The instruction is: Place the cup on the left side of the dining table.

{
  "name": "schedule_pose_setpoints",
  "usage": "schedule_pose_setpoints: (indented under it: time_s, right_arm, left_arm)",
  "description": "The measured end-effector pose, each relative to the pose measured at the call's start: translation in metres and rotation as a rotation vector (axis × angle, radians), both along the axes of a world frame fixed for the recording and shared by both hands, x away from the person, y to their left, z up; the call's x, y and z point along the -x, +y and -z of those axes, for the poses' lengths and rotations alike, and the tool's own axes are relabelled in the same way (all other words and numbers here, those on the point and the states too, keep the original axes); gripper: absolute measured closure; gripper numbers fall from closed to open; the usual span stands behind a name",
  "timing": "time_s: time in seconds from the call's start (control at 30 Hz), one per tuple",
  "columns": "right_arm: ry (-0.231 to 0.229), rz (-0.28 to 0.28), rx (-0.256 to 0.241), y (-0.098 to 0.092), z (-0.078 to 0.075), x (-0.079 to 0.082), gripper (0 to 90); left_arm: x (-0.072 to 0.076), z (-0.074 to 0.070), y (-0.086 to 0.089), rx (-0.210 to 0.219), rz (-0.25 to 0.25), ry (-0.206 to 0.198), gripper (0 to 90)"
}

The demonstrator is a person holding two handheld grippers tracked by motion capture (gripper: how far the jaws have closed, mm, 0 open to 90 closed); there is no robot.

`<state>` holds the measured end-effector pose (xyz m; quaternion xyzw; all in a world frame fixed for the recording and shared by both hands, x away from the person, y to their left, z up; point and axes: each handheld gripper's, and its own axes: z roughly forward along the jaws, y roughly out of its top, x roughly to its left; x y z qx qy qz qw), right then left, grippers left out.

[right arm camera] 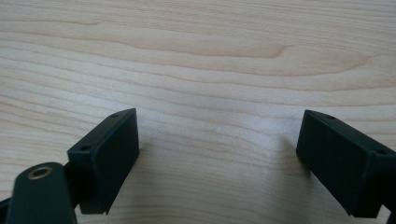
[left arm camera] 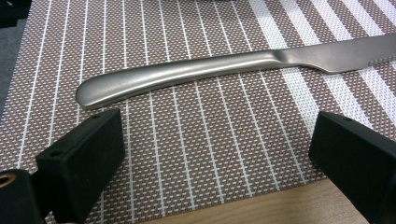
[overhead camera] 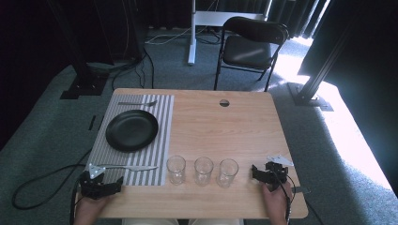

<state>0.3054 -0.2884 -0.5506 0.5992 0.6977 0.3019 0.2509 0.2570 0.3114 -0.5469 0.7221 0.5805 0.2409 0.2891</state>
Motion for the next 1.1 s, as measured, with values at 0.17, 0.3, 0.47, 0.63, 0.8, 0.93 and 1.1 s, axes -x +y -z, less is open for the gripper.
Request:
schedule_pose_setpoints:
  time_s: [0.17,0.3,0.47,0.63,0.8,0.93,1.1]
  right_arm:
    - [0.0,0.0,0.001,0.0,0.0,0.0,12.6]
    - [0.001,0.009,-0.001,0.001,0.0,-0.001,12.6]
    - [0.001,0.008,0.0,0.001,0.0,-0.001,12.6]
    - [0.001,0.006,-0.001,0.001,0.0,-0.001,12.6]
    - [0.001,0.004,-0.001,0.001,0.0,-0.001,12.7]
    - [0.0,0.002,-0.001,0.001,0.0,-0.001,12.6]
    - [0.0,0.002,0.0,0.001,0.0,0.0,12.7]
  left_arm:
    - [0.0,0.0,0.0,-0.001,0.006,0.001,3.9]
    - [0.0,0.0,0.002,0.007,0.01,0.0,4.1]
    - [0.01,-0.003,0.002,0.008,0.063,-0.059,4.6]
    - [0.013,-0.004,0.007,0.062,0.115,-0.06,4.6]
    - [0.025,-0.01,0.008,0.028,0.18,-0.097,4.7]
    - [0.025,-0.011,-0.002,-0.018,0.24,-0.091,4.7]
    - [0.029,-0.007,-0.019,-0.023,0.298,-0.071,4.8]
